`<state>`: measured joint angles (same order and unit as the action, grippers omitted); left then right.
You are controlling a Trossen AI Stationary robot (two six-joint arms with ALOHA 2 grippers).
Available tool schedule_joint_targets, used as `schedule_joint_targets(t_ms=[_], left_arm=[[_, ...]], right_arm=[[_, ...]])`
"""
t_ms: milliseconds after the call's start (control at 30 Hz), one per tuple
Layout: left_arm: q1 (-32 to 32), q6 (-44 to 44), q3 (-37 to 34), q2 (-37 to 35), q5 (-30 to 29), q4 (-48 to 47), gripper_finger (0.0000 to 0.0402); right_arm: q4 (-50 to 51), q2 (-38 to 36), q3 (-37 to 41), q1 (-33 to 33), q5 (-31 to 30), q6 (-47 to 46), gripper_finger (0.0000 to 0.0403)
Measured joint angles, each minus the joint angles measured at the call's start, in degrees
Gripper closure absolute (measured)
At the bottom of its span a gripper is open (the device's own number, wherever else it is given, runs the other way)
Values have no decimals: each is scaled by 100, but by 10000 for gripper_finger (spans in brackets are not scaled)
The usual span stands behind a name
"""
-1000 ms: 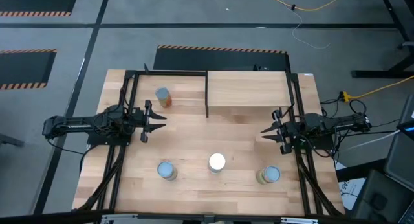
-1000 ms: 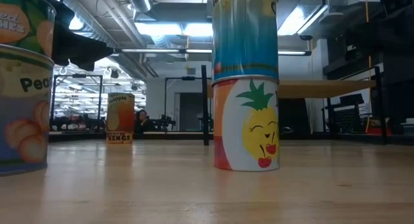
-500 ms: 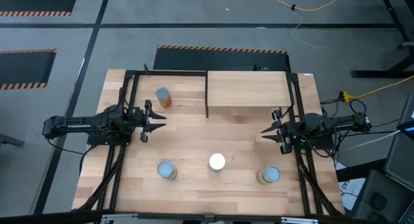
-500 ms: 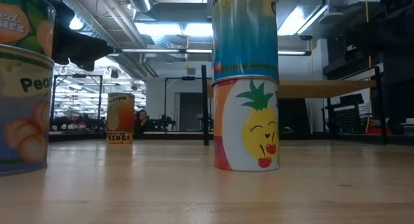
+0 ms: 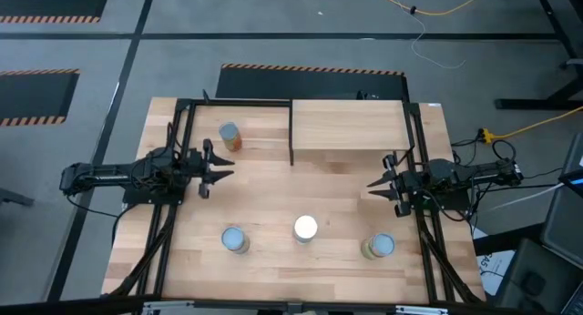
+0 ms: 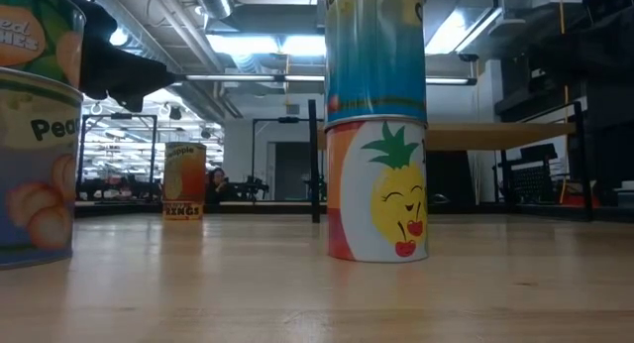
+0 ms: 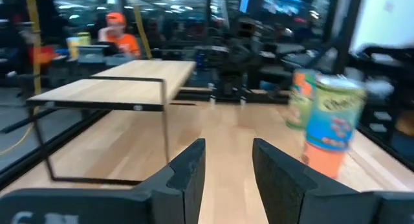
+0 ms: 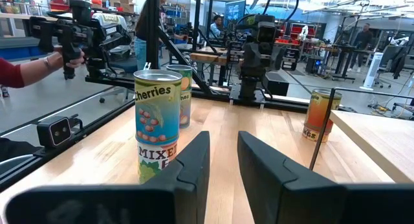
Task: Pick and place cans onto a shelf
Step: Put the orange canned pineapple on the shelf
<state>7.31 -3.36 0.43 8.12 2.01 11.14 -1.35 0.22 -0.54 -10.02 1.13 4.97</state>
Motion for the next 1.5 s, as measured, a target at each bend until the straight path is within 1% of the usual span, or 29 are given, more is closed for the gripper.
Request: schedule_joint_targets(t_ms=[100,400,533,633,867,1000,1233,1500], left_arm=[[0,-109,-1,0,-277,11,271],[0,-255,-1,0,-319,11,224],[0,-262,1,0,-680,70,222],[0,-257,1,21,-991,343,224],[0,-218,295,137,-1142,405,225],[22,-207,529,433,-1364,394,225],[244,-207,978,1245,-1456,284,225],[670,-205,1810,2251,-1459,-695,225]], right_arm=[[1,1,2,0,0,0,318],[1,1,0,0,0,0,318],[0,0,2,0,-2,0,318],[-1,0,0,0,0,0,318],[-9,-1,1,0,0,0,318],[-26,1,1,0,-2,0,318],[-133,1,0,0,-4,0,318],[-143,-1,0,0,-4,0,318]])
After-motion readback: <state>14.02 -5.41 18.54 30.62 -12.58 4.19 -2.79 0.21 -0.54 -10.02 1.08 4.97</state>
